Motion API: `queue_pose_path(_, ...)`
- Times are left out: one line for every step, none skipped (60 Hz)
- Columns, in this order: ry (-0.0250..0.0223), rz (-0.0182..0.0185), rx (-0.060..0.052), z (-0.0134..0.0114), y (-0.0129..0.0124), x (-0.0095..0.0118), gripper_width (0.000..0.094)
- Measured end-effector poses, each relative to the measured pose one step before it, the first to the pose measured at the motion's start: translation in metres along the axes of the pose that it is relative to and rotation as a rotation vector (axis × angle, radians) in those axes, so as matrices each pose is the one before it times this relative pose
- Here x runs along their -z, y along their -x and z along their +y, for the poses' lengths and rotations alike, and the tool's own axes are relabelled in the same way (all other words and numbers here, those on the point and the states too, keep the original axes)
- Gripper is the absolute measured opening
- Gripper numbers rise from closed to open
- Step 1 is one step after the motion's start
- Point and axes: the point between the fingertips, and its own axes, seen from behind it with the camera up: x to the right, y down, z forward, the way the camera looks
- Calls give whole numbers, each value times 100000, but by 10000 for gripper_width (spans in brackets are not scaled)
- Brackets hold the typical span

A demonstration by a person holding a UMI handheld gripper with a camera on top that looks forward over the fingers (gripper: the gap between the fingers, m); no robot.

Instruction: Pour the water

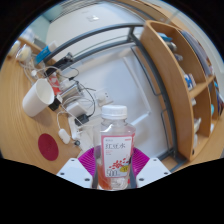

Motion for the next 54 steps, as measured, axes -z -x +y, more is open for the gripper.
queue_pose_path(-846,163,3804,-657,79,-211,445)
queue_pose_path(-935,152,3710,-646,84,-226,445)
queue_pose_path(-714,81,3690,-556,116,-231,445)
queue_pose_path(-503,82,3768,-501,126,-225,445)
queue_pose_path(-946,66,3688,-395,91,-415,444)
queue_pose_path(-412,106,3749,-488,83,-233,443)
queue_pose_path(-346,151,3470,-426,102,-125,443)
queue_pose_path(-469,108,3488,-444,140,-213,444)
queue_pose_path(-417,83,3575,-462,148,-201,444)
queue_pose_path(-376,15,3639,-436,130,-170,443)
queue_pose_path(-556,59,3479,-450,85,-209,443)
queue_pose_path(-658,235,3177,-449,41,-164,444)
queue_pose_path(-704,330,2968,-467,42,-142,444)
queue_pose_path(-1183,302,2884,-367,117,-341,443)
queue_pose_path(-343,224,2973,-424,132,-76,443)
queue_pose_path(-451,255,3013,-378,50,-47,442)
queue_pose_path(-476,204,2950,-349,29,-84,443)
queue_pose_path(-392,219,2843,-325,51,-92,442)
queue_pose_path(-183,238,2718,-292,39,-74,444)
queue_pose_path(-232,216,2637,-275,17,-58,444)
queue_pose_path(-342,202,2679,-312,8,-67,443)
queue_pose_path(-368,239,2608,-310,3,-44,443)
queue_pose_path(-925,403,2626,-304,-25,-256,443)
queue_pose_path(-418,359,2508,-303,-86,73,442)
queue_pose_path(-289,665,2790,-274,-88,-29,442)
queue_pose_path(-252,628,2806,-254,-85,-41,441)
queue_pose_path(-398,723,2686,-279,-111,-33,442)
queue_pose_path(-612,632,2454,-300,-117,-49,441)
queue_pose_path(-684,541,2289,-324,-95,-24,443)
queue_pose_path(-644,486,2175,-297,-88,-19,442)
queue_pose_path(-630,251,2079,-201,-101,-108,442)
queue_pose_path(-102,302,1871,-278,-38,11,443)
queue_pose_path(-105,511,1907,-185,-85,5,442)
queue_pose_path(170,417,1985,-133,-74,10,442)
queue_pose_path(307,252,2108,-96,-13,17,443)
queue_pose_path(238,216,1950,-113,-9,10,443)
queue_pose_path(90,298,1684,-181,-50,-12,443)
queue_pose_path(-118,267,1398,-125,-58,-42,443)
queue_pose_path(-36,-152,1021,-133,56,29,444)
queue_pose_path(44,-2,1071,-116,30,32,444)
queue_pose_path(-114,171,849,-150,-25,-5,445)
queue_pose_path(-35,308,647,-99,-69,22,445)
queue_pose_path(12,194,535,-97,-16,-11,445)
queue_pose_path(-114,163,504,-94,-34,-2,444)
queue_pose_path(-194,291,343,-75,-78,9,444)
queue_pose_path(-266,419,218,-19,-109,4,444)
queue_pose_path(148,301,-28,5,-45,14,442)
queue_pose_path(2,-103,-180,78,51,17,443)
queue_pose_path(317,102,-150,119,-21,10,445)
queue_pose_path(312,154,-310,66,-55,10,444)
queue_pose_path(71,128,-491,27,-47,6,444)
queue_pose_path(-80,35,-619,30,-10,13,443)
queue_pose_path(-20,29,-754,73,16,10,443)
queue_pose_path(624,-52,-323,160,-132,81,444)
